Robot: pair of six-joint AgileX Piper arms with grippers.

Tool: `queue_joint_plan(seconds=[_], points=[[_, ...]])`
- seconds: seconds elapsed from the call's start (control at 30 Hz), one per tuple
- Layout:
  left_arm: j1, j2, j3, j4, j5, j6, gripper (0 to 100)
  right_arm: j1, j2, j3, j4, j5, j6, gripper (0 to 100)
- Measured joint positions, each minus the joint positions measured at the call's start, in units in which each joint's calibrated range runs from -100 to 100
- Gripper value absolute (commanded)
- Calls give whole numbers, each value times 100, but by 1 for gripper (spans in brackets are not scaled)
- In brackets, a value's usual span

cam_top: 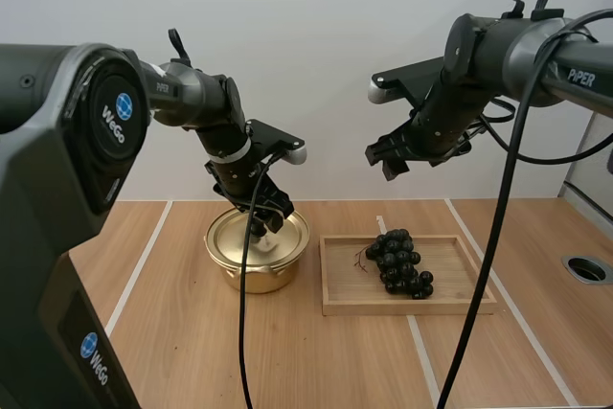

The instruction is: Open the pot, put the grape inside, and close it

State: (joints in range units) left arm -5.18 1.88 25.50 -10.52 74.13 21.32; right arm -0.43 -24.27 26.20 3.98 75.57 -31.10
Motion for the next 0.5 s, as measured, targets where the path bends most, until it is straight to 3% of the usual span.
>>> queue_joint_plan(seconds=[0.5], points=[[0,287,0,8,165,-82,100,0,0,0,49,99,0,100]])
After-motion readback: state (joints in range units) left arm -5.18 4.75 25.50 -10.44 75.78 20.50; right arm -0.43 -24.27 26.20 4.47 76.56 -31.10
